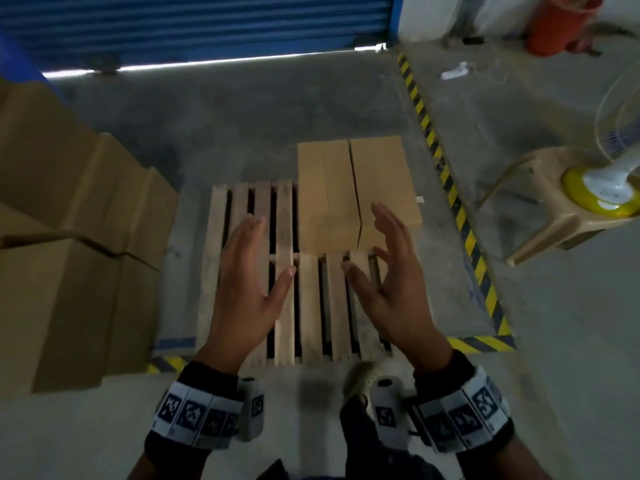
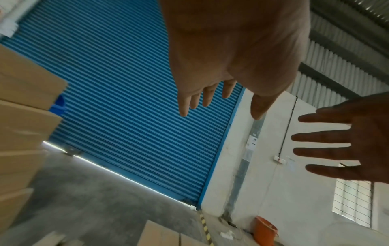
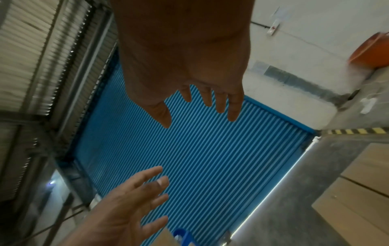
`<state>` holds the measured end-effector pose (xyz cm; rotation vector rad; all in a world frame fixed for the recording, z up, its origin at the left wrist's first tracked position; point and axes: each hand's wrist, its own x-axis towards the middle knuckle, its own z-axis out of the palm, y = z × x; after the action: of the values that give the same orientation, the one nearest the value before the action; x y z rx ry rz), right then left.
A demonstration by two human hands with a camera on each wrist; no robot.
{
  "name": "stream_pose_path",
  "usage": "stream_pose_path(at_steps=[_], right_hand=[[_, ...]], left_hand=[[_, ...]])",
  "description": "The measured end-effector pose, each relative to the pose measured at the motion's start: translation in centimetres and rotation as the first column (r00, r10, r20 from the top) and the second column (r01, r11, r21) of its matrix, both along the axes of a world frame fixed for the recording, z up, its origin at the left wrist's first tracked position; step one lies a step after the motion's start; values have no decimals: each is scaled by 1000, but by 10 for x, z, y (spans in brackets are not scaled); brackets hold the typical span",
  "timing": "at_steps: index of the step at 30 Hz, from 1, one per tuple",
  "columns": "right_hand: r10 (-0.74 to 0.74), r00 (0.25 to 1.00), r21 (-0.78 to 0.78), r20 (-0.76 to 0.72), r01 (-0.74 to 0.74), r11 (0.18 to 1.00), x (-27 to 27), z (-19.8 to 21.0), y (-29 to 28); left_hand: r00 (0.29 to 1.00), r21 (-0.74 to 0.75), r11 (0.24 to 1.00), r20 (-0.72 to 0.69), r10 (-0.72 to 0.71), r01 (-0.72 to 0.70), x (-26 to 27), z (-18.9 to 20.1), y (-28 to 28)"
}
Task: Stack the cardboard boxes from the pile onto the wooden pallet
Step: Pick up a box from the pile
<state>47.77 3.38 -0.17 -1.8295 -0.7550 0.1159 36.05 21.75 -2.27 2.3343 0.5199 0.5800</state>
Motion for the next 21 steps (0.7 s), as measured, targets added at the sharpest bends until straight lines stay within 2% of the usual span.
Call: stream_pose_path(at_steps=[7, 9, 13, 17, 21], right_hand=[[188, 981, 26, 53, -189, 982, -158, 11, 40], [267, 963, 23, 31, -268, 963, -206, 11, 56], [384, 923, -2, 28, -384, 923, -293, 7, 94], [536, 844, -84, 3, -534, 841, -369, 7, 142], [643, 765, -115, -16, -640, 759, -419, 5, 189]], left_hand=[[965, 31, 973, 136, 224, -230, -210, 16, 26], [943, 78, 943, 115, 314, -323, -275, 19, 32], [892, 65, 890, 77, 446, -451, -393, 23, 37], [797, 73, 794, 50, 602, -604, -484, 16, 45], [679, 62, 676, 32, 734, -734, -539, 3, 58]])
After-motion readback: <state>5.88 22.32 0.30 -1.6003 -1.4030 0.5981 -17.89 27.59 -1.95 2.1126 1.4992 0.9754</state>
